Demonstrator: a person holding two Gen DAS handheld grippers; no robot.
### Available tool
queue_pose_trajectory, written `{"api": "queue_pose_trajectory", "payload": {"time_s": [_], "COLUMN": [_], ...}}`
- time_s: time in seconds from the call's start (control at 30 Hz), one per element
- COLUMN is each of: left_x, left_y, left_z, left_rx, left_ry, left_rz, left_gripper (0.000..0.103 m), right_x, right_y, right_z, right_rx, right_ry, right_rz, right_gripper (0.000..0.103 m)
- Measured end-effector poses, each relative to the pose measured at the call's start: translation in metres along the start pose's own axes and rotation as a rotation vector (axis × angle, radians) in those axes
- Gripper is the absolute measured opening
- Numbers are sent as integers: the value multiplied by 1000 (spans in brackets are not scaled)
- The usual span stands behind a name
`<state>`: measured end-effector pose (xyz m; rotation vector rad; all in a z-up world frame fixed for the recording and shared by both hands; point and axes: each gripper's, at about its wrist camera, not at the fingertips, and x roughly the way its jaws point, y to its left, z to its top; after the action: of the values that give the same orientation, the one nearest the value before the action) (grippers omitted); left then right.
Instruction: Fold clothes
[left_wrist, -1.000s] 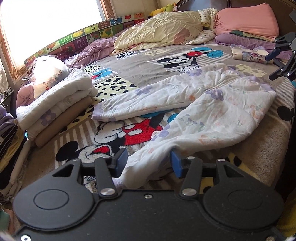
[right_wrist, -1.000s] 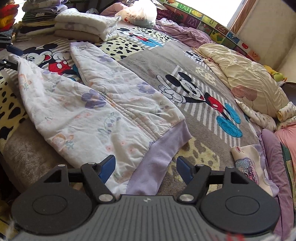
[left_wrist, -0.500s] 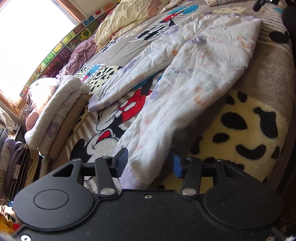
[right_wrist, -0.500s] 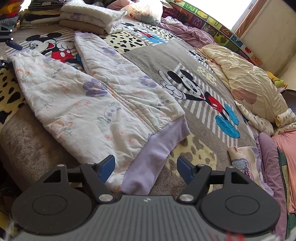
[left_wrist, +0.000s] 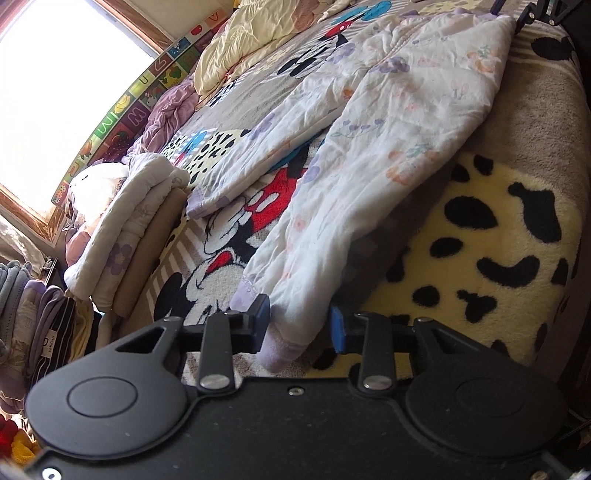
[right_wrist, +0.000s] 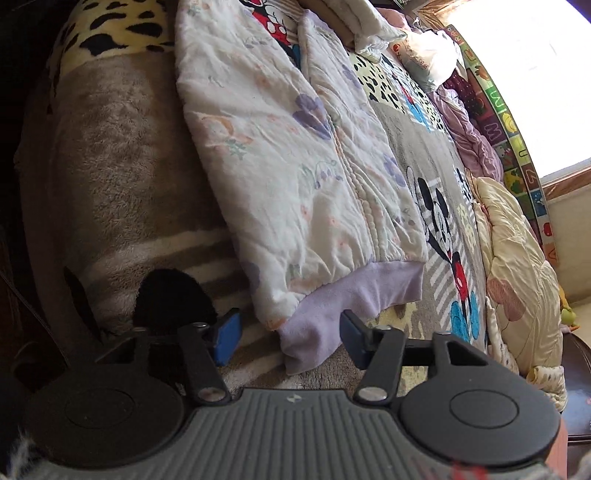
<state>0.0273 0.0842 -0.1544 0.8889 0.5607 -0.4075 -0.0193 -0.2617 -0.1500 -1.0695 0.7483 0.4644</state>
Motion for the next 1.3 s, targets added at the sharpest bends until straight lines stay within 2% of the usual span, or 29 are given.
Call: {"api": "queue_pose_trajectory", "payload": {"time_s": [0.03, 0.07, 0.1, 0.2, 0.3, 0.43, 0.73, 1.0, 1.3], "left_x": [1, 1, 0, -1, 10, 30, 79, 126, 159], "left_y": [1, 5, 11, 31, 55, 81, 135, 154, 169], "left_z": [0, 1, 4, 14, 30, 49, 90, 111, 115], "left_rx": [-5, -27, -57, -147, -242, -344, -565, -643, -754], "left_ry": [-1, -9, -24, -59, -78, -85, -85, -18, 4], "left_rz": [7, 10, 19, 45, 52, 44, 18, -25, 2], "left_gripper": [19, 14, 13, 12, 11, 11, 11, 10, 10], "right_x": [5, 6, 8, -1, -12, -19, 15, 67, 119], "right_y": [-1, -5, -9, -31, -60, -98, -165, -201, -220], "right_z": [0, 1, 2, 0, 1, 2, 13, 12, 6], "right_rx": [4, 31, 63, 159, 261, 361, 483, 584, 694], "right_ry": [4, 2, -2, -38, -76, -117, -134, -93, -41], "right_rz": [8, 31, 58, 98, 111, 79, 90, 158, 231], "right_gripper": [29, 22, 17, 14, 14, 14, 14, 14, 14]}}
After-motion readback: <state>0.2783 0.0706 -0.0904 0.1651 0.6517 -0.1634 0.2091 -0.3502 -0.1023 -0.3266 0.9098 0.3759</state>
